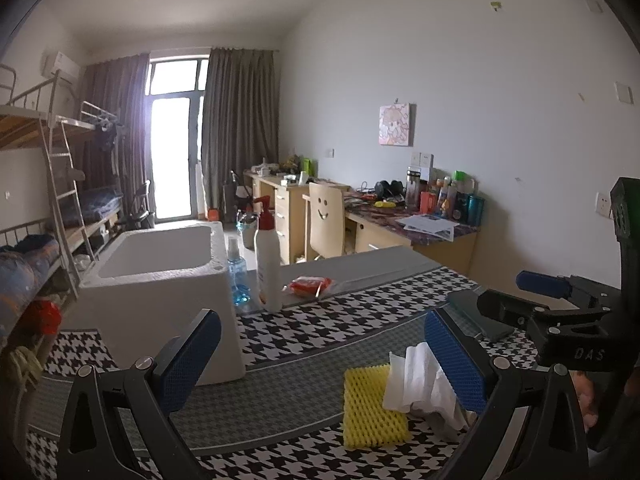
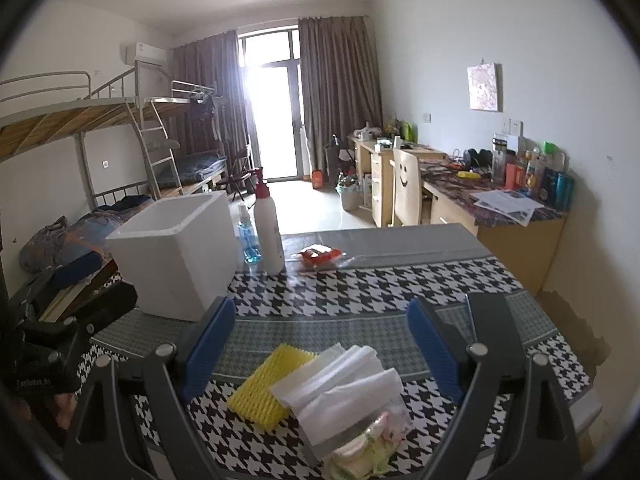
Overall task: Organize soft objects
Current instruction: 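Move both tools toward the yellow foam net and the white tissues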
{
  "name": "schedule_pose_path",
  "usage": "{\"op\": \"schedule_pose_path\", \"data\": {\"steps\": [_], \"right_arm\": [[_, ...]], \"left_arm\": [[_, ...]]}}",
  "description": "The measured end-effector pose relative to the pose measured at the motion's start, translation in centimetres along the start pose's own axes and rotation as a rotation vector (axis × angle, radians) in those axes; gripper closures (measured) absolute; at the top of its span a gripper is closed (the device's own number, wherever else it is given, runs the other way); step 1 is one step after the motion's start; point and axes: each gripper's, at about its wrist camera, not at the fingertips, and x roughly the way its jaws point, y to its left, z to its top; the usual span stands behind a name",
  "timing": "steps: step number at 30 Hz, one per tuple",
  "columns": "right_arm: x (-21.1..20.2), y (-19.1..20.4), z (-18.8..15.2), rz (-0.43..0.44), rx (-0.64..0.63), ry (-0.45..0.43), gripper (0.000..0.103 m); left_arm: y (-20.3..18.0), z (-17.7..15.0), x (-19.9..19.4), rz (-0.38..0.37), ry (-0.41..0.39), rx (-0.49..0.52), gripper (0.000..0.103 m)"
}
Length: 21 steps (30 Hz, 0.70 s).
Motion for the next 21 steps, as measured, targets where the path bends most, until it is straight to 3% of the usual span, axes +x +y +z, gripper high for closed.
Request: {"op": "schedule_pose_path", "data": {"steps": [21], "right_arm": [[0.9,-1.2,-3.4,-0.027,0.054,0.092,0.012]], "left_arm": [[-0.6,-3.1,3.1,-0.032,0.109,-0.020,0.001]]}}
